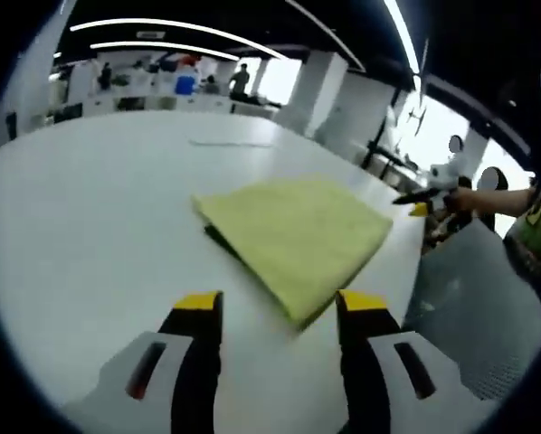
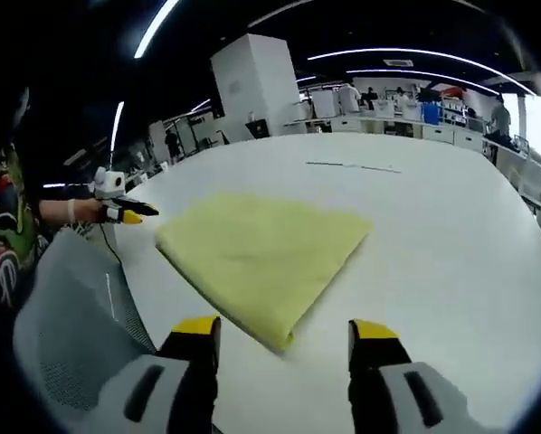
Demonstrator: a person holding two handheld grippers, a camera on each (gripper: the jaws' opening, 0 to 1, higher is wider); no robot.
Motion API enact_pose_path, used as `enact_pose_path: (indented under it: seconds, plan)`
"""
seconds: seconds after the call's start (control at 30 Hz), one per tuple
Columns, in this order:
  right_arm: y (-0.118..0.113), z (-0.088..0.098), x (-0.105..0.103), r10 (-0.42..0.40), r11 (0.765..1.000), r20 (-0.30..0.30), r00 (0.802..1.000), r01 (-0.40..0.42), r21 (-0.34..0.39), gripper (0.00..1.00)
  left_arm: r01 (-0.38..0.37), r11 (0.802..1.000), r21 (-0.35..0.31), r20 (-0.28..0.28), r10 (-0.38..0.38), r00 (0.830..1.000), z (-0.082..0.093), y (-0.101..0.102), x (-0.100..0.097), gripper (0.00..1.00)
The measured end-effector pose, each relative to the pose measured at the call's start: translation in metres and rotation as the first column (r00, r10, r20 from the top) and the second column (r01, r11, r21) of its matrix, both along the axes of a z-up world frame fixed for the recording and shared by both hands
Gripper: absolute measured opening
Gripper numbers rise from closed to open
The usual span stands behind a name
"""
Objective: Fold the garment on the visible template until the final outline fits inside the template.
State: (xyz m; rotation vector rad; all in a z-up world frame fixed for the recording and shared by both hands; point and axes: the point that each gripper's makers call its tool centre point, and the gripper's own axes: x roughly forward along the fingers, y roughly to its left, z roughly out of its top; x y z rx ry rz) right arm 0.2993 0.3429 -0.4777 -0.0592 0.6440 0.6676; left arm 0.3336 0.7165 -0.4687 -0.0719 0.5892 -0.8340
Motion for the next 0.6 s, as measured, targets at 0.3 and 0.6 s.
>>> enact_pose_path:
  seconds: [0.3, 0.6]
  plan:
    - [0.007, -0.002, -0.013, 0.036, 0.996, 0.027, 0.999, -0.034, -0.086, 1.00, 0.057, 0.996, 0.073, 0.007, -0.058, 0.998, -0.010, -0.004, -0.014, 0.99]
    - [0.006, 0.002, -0.012, 0.013, 0.997, 0.046, 0.999, -0.009, -0.071, 1.00, 0.059, 0.995, 0.078, 0.025, -0.061, 0.998, -0.013, -0.003, -0.014, 0.99]
